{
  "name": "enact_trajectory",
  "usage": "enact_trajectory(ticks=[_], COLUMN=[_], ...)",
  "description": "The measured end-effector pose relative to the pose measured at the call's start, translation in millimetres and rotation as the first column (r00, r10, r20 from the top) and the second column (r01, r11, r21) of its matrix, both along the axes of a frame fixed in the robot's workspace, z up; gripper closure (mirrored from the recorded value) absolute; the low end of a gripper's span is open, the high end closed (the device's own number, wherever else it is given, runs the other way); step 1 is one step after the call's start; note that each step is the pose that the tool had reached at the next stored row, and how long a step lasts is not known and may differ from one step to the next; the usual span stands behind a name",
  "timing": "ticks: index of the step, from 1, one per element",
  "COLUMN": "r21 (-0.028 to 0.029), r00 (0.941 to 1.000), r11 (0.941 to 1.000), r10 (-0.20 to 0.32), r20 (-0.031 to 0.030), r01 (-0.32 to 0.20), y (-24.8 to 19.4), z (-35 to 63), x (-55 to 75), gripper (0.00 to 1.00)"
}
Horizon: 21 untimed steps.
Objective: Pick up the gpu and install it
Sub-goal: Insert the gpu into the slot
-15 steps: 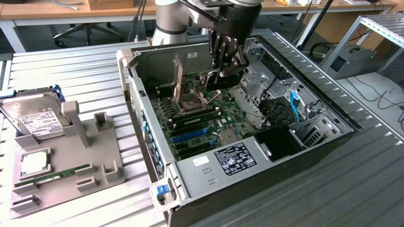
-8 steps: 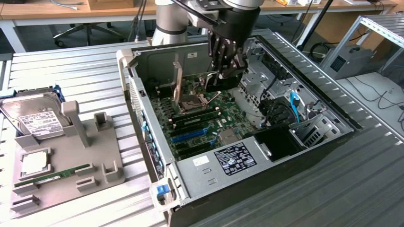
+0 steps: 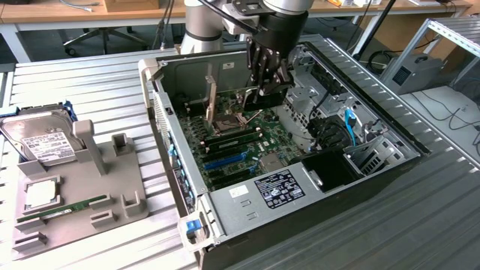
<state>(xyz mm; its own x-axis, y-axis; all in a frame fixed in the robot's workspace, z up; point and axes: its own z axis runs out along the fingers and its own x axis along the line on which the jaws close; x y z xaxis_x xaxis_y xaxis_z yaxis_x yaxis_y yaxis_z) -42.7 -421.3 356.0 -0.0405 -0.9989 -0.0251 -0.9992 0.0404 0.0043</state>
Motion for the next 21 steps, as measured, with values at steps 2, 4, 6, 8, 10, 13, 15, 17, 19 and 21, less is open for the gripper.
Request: enact_trajectory(ticks=[2,4,6,8,10,13,15,17,19,21], r21=[0.0000,0.0001,0.0000,0.0001,0.0001,0.0001,0.0000,0.0000,0.0000,0.0000], r00=[1.0000,1.0000,1.0000,1.0000,1.0000,1.0000,1.0000,1.0000,1.0000,1.0000], r11=[1.0000,1.0000,1.0000,1.0000,1.0000,1.0000,1.0000,1.0000,1.0000,1.0000], r10=[0.000,0.000,0.000,0.000,0.000,0.000,0.000,0.000,0.000,0.000], r20=[0.0001,0.0000,0.0000,0.0000,0.0000,0.0000,0.0000,0.0000,0.0000,0.0000], r01=[0.000,0.000,0.000,0.000,0.000,0.000,0.000,0.000,0.000,0.000], y=[-1.8,-4.8,-7.0,-9.8,-11.9,-15.1,-18.2,-20.0,-21.6,-22.7], z=[-0.1,-0.1,-0.1,-0.1,-0.1,-0.1,-0.1,-0.1,-0.1,-0.1], x=[0.0,-0.1,-0.1,-0.2,-0.3,-0.4,-0.6,-0.7,-0.9,-1.0], gripper=[0.73,0.73,0.73,0.73,0.73,0.73,0.73,0.73,0.73,0.73])
